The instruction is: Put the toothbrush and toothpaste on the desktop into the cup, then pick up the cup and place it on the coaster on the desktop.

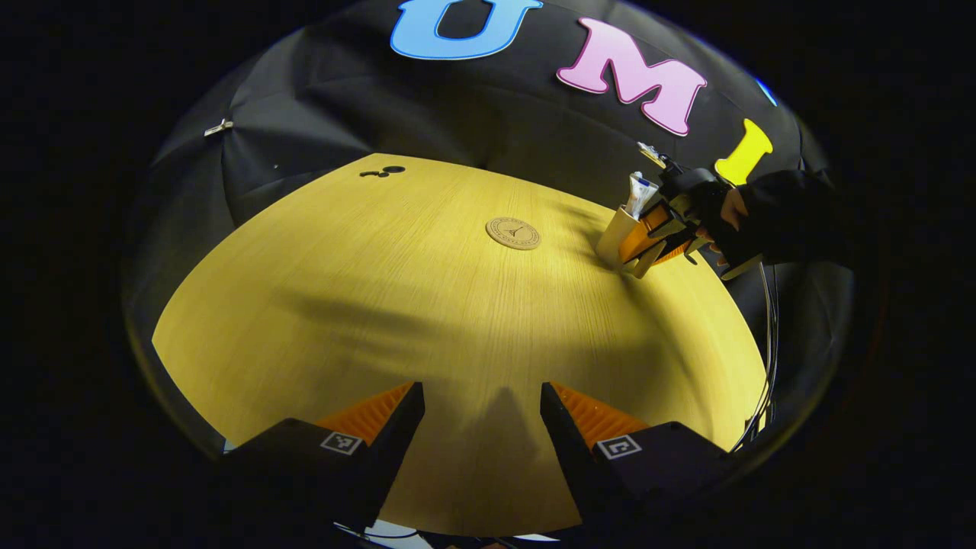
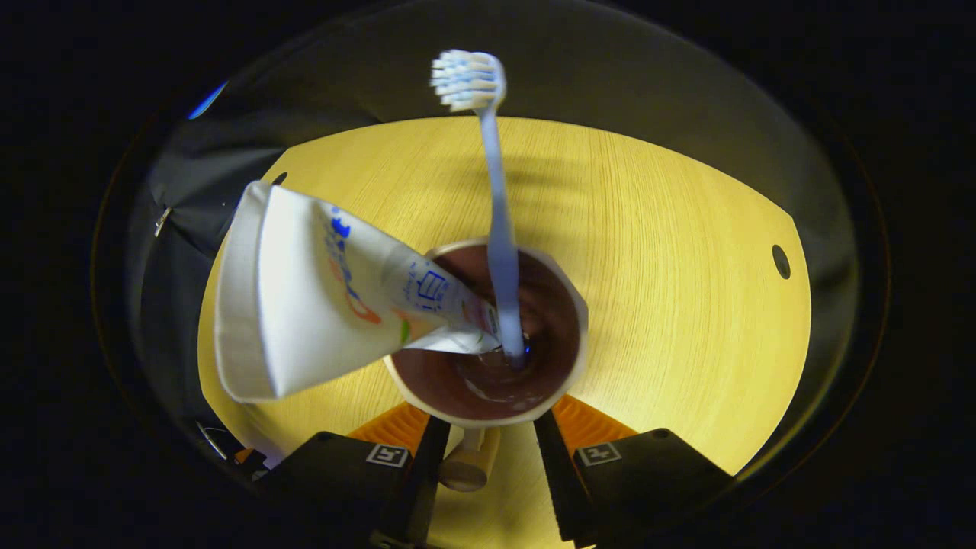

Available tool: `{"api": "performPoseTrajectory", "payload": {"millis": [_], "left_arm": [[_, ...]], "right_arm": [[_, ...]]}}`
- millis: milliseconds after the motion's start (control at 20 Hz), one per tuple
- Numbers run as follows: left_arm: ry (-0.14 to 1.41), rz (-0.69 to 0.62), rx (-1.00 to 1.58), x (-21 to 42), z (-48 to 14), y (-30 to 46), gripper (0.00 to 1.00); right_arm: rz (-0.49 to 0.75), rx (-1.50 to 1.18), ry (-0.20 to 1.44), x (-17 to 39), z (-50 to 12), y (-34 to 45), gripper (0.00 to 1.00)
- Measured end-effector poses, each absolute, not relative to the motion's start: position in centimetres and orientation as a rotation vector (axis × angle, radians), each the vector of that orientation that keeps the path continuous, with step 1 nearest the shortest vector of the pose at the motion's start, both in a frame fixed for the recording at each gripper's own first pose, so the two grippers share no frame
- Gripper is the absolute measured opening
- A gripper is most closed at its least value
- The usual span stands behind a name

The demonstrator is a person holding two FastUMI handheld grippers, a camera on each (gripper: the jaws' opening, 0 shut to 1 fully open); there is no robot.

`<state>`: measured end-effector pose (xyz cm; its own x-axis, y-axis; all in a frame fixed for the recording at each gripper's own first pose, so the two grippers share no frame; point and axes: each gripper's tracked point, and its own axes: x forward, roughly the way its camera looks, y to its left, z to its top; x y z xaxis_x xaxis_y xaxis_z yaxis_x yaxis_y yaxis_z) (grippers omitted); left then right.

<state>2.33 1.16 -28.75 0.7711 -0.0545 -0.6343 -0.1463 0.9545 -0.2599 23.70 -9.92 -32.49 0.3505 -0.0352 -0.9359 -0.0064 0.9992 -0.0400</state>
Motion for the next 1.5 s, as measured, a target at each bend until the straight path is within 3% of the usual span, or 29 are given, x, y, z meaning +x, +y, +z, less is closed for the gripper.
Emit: {"api": "performPoseTrajectory", "payload": {"millis": [50, 100, 250, 500, 800, 1500], "left_arm": [[0.694, 0.050, -0.304, 2.3, -28.7, 1.1, 0.95], [0.697, 0.048, -0.301, 2.2, -28.8, 1.0, 0.95], [0.707, 0.043, -0.290, 2.0, -28.8, 0.8, 0.95], [0.720, 0.034, -0.281, 1.1, -29.0, 0.3, 0.95], [0.738, 0.023, -0.266, 0.2, -29.4, 0.4, 0.95], [0.716, -0.066, -0.242, -1.6, -27.8, 2.2, 0.96]], "right_arm": [[-0.026, -0.031, 1.216, 23.6, -32.4, -9.9, 0.58], [-0.028, -0.018, 1.220, 23.6, -32.6, -9.8, 0.62], [-0.042, -0.004, 1.236, 23.5, -32.6, -9.6, 0.35], [-0.061, -0.006, 1.236, 23.6, -32.6, -9.6, 0.35], [-0.031, -0.075, 1.207, 23.6, -32.3, -9.2, 0.27], [0.041, -0.069, 1.174, 24.5, -29.2, -0.5, 0.30]]}}
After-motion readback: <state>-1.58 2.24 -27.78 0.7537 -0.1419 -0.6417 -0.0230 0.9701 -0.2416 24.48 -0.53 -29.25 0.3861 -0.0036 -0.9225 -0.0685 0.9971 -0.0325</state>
